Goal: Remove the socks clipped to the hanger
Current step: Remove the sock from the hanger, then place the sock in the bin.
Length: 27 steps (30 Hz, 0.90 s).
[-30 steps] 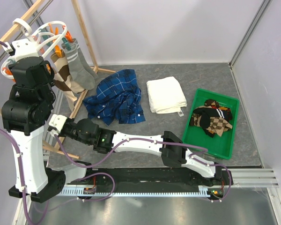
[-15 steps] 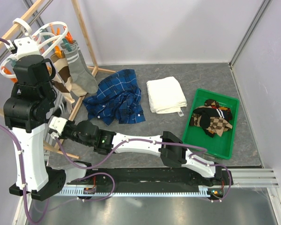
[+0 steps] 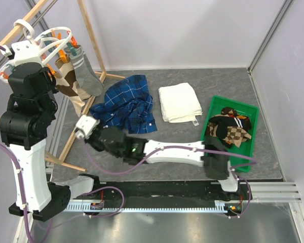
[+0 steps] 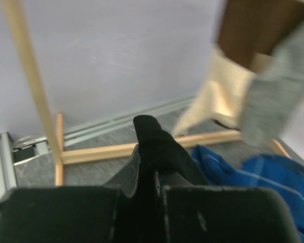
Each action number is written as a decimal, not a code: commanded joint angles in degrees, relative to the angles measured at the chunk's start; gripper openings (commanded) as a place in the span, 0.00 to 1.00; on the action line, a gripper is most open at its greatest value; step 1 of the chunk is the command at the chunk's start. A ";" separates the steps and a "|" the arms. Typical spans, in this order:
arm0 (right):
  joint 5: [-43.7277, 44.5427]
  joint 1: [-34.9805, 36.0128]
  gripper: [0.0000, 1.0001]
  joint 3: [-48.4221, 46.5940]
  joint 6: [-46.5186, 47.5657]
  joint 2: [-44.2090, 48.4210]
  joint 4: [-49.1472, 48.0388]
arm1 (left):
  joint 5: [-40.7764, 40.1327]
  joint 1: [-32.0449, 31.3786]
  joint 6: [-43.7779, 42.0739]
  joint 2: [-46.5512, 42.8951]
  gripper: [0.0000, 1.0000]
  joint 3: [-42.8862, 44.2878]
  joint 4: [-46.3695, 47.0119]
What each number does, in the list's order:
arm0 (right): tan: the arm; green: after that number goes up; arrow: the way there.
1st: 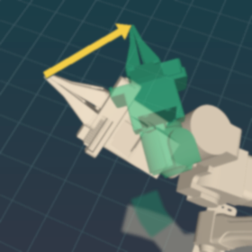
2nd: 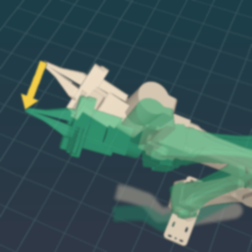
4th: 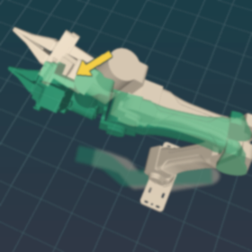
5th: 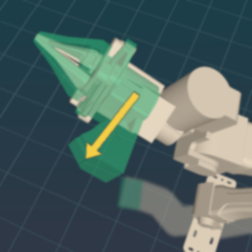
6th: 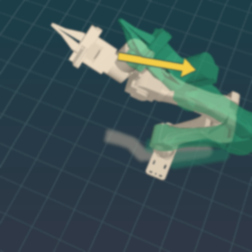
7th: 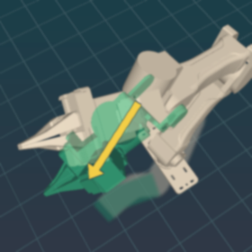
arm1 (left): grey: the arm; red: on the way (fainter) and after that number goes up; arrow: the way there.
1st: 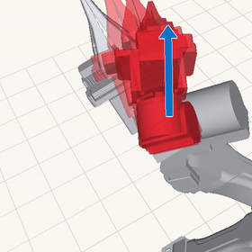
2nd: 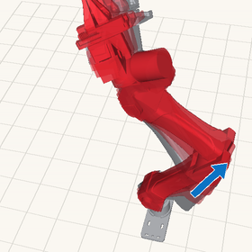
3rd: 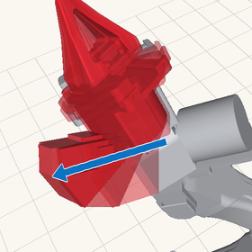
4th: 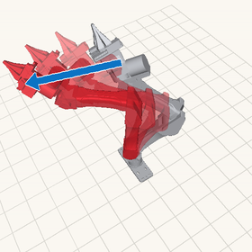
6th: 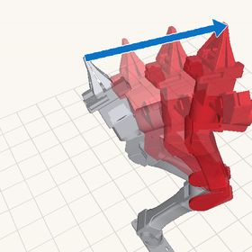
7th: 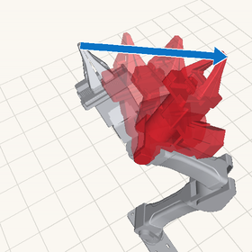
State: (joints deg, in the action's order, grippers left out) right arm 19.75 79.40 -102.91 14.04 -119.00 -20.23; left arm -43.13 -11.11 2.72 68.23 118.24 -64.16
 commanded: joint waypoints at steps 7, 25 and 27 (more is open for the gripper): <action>16.98 -9.86 0.01 8.51 -7.80 25.12 23.90 | 2.62 -0.05 -1.75 -4.41 0.10 -3.44 7.29; 13.84 -59.94 0.03 29.33 -24.15 48.24 55.56 | 1.21 -0.13 -1.75 -6.26 0.13 -8.20 8.88; 4.49 -67.74 0.04 34.50 -25.02 47.55 52.76 | 1.12 -0.14 -1.84 -6.18 0.13 -8.20 8.88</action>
State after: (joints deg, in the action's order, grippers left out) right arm 35.57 22.09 -75.35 -7.33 -72.40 30.57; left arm -41.43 -11.11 2.42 62.57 110.19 -56.82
